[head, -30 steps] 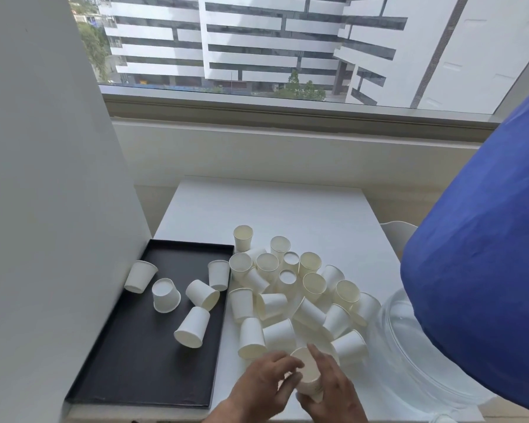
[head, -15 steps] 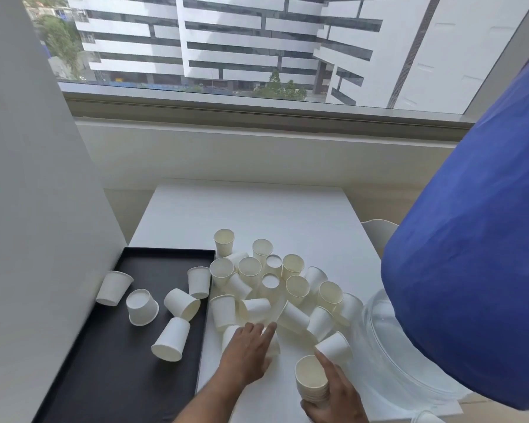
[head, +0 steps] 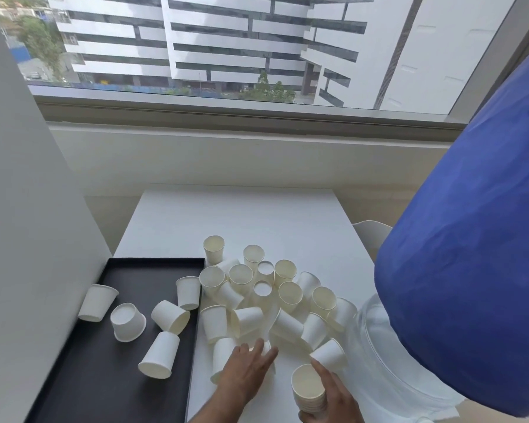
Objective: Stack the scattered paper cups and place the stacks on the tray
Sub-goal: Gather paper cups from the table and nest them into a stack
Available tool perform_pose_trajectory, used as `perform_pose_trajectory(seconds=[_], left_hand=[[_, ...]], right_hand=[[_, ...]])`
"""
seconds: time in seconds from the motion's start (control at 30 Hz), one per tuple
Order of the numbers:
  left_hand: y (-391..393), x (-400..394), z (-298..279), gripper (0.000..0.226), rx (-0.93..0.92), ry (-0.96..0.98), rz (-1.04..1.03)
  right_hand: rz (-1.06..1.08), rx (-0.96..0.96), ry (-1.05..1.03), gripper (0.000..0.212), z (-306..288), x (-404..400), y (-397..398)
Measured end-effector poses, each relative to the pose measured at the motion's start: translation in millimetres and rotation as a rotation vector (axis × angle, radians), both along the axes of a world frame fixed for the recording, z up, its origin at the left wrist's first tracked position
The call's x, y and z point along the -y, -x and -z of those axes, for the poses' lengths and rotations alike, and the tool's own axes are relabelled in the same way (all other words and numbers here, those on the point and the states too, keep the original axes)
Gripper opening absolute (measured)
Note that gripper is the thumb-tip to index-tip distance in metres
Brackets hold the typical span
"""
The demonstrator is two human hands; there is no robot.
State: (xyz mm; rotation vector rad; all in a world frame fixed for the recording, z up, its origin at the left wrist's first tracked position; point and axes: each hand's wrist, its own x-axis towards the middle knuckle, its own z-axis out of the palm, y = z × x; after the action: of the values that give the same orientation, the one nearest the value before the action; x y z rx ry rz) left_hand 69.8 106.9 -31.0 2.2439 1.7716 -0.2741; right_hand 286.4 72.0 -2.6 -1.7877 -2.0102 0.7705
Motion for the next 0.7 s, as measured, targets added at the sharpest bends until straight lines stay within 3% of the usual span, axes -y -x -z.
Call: perform_pose_trajectory(seconds=[0.1, 0.17, 0.33, 0.4, 0.53, 0.7], left_hand=[[0, -1, -1, 0.061, 0.048, -0.026, -0.008], [-2, 0, -5, 0.059, 0.194, -0.075, -0.095], [-11, 12, -22, 0.065, 0.932, -0.266, -0.456], [-14, 21, -26, 0.065, 1.117, -0.26, -0.503], [-21, 39, -29, 0.065, 1.211, -0.288, -0.51], [-18, 49, -29, 0.059, 1.095, -0.305, -0.404]], right_hand=[[-0.009, 0.006, 0.009, 0.098, 0, -2, 0], [-0.017, 0.007, 0.013, 0.1, 2, -3, 0], [-0.034, 0.002, 0.058, 0.109, 5, -6, 3], [-0.029, -0.024, 0.081, 0.114, 4, -6, 9], [-0.033, -0.084, 0.099, 0.125, 1, -7, 24], [-0.103, -0.136, 0.05, 0.132, 2, -10, 35]])
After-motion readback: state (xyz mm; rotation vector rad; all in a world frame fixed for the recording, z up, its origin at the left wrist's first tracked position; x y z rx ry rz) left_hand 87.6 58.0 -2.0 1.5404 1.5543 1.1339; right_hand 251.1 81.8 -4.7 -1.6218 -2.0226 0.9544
